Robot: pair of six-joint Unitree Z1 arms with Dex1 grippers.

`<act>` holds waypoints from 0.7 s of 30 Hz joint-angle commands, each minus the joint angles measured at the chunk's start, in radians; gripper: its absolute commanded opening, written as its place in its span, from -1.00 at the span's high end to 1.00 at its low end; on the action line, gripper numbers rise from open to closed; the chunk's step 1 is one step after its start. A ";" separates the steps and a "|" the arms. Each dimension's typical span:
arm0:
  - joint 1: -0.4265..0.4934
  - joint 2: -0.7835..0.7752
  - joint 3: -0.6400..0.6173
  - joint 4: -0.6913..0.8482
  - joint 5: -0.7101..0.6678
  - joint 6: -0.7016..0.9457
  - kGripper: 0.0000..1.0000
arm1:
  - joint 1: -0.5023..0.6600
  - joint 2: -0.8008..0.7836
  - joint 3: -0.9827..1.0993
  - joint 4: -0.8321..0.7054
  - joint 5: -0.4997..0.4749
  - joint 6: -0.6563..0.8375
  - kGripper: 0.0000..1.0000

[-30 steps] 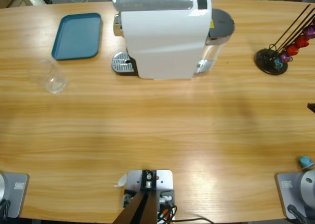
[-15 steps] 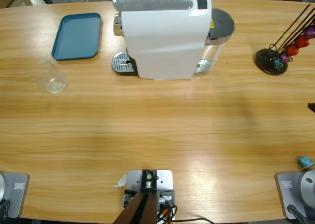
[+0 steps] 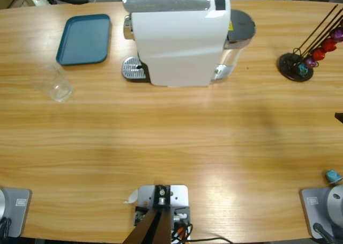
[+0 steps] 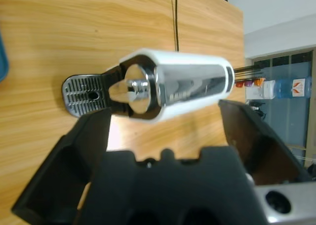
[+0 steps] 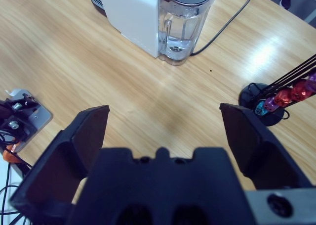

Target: Pour coffee

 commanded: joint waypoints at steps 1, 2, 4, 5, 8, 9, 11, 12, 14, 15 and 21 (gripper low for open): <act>0.009 0.228 -0.092 -0.051 -0.221 -0.019 -0.86 | 0.010 -0.012 0.032 -0.005 -0.011 0.013 -0.95; 0.009 0.239 -0.096 -0.051 -0.248 -0.020 -0.86 | 0.010 -0.011 0.031 -0.005 -0.011 0.013 -0.95; 0.009 0.247 -0.097 -0.051 -0.258 -0.021 -0.68 | 0.010 -0.008 0.030 -0.006 -0.010 0.013 -0.95; 0.009 0.247 -0.096 -0.051 -0.259 -0.021 -0.61 | 0.010 -0.009 0.030 -0.007 -0.009 0.013 -0.95; 0.009 0.236 -0.092 -0.049 -0.258 -0.019 -0.21 | 0.010 -0.008 0.030 -0.007 -0.008 0.013 -0.95; 0.009 0.230 -0.089 -0.049 -0.257 -0.019 -0.14 | 0.010 -0.008 0.030 -0.007 -0.007 0.013 -0.95; 0.009 0.215 -0.077 -0.043 -0.252 -0.016 -0.01 | 0.010 -0.008 0.030 -0.007 -0.007 0.013 -0.95; 0.011 0.206 -0.068 -0.038 -0.243 -0.015 0.13 | 0.010 -0.008 0.030 -0.007 -0.007 0.013 -0.95; 0.012 0.194 -0.060 -0.021 -0.228 -0.021 0.15 | 0.010 -0.010 0.030 -0.007 -0.007 0.013 -0.94; 0.012 0.191 -0.058 -0.017 -0.223 -0.022 0.16 | 0.010 -0.010 0.030 -0.007 -0.007 0.013 -0.94; 0.009 0.157 -0.048 -0.016 -0.185 -0.019 1.00 | 0.010 -0.010 0.030 -0.007 -0.007 0.013 -0.94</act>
